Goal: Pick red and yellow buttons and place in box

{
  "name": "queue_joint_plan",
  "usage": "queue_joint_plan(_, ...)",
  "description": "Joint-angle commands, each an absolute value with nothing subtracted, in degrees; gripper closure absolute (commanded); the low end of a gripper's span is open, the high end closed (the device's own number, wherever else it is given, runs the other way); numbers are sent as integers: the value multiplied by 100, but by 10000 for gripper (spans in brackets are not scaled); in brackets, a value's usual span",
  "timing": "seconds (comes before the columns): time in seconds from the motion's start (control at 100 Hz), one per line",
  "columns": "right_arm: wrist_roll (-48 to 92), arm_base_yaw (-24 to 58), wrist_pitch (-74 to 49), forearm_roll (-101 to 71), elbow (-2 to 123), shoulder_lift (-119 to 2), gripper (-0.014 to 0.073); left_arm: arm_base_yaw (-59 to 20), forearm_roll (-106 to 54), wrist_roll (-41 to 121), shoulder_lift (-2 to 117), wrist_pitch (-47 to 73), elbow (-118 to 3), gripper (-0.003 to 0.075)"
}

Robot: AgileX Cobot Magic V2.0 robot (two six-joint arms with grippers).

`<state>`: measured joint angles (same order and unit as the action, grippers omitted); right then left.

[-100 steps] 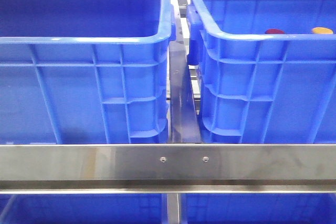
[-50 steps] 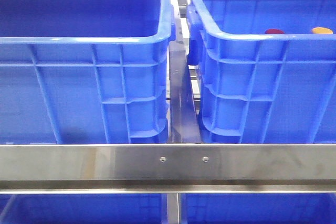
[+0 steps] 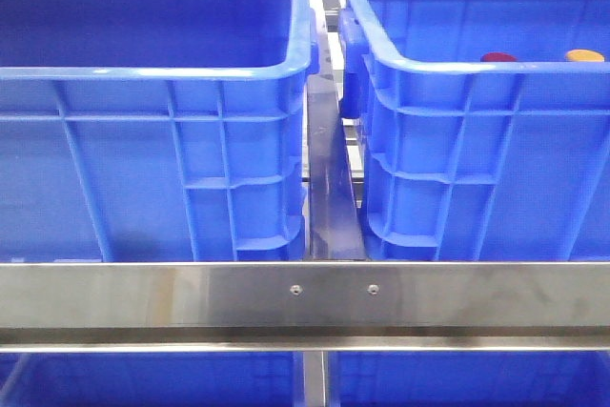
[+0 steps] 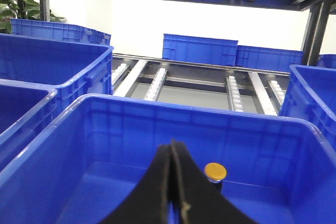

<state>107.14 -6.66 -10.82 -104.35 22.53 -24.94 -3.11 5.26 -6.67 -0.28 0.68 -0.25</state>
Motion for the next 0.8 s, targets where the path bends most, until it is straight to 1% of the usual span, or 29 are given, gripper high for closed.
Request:
queue_joint_plan(0.0, 10730, -652, -1243, -10994, 2421, -2527, 662, -298, 506, -655, -216, -401, 258, 739)
queue_joint_plan(0.79, 10730, -593, -1263, -10994, 2414, -2526, 662, -298, 506, -655, -216, -401, 258, 739)
